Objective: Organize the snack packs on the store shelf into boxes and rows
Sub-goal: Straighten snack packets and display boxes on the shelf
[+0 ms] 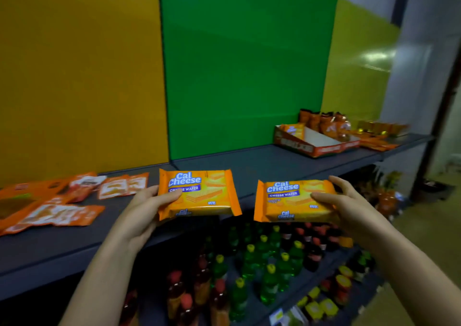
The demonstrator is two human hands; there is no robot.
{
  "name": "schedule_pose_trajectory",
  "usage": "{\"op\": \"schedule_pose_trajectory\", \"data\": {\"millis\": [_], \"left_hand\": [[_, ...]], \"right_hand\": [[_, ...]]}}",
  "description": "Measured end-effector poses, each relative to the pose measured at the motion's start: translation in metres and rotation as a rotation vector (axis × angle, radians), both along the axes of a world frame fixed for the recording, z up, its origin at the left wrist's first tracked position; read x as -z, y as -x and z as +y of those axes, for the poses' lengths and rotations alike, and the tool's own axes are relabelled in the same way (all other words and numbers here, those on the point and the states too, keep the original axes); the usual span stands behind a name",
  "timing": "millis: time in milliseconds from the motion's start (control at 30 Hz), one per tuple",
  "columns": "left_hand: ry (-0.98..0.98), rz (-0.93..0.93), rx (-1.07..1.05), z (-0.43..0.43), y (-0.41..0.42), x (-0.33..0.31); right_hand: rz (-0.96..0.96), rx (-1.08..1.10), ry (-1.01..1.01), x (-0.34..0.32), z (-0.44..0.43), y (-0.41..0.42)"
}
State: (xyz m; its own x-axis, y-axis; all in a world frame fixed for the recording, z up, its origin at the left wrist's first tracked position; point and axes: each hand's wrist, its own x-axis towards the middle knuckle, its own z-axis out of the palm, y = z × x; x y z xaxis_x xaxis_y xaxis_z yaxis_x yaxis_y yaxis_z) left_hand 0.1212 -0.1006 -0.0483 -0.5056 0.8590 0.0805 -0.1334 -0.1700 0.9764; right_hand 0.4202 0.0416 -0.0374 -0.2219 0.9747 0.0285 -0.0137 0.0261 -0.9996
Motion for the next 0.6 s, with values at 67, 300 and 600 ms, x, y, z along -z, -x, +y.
{"op": "schedule_pose_trajectory", "data": {"millis": [67, 300, 600], "left_hand": [[0.016, -0.012, 0.045, 0.034, -0.038, 0.005], [0.053, -0.025, 0.160, 0.130, -0.137, 0.009], [0.051, 0.017, 0.164, 0.255, -0.193, -0.004]], "right_hand": [[0.002, 0.063, 0.000, 0.004, 0.022, -0.043], [-0.019, 0.165, 0.052, 0.014, 0.084, -0.143], [0.043, 0.200, 0.025, 0.017, 0.192, -0.194]]}}
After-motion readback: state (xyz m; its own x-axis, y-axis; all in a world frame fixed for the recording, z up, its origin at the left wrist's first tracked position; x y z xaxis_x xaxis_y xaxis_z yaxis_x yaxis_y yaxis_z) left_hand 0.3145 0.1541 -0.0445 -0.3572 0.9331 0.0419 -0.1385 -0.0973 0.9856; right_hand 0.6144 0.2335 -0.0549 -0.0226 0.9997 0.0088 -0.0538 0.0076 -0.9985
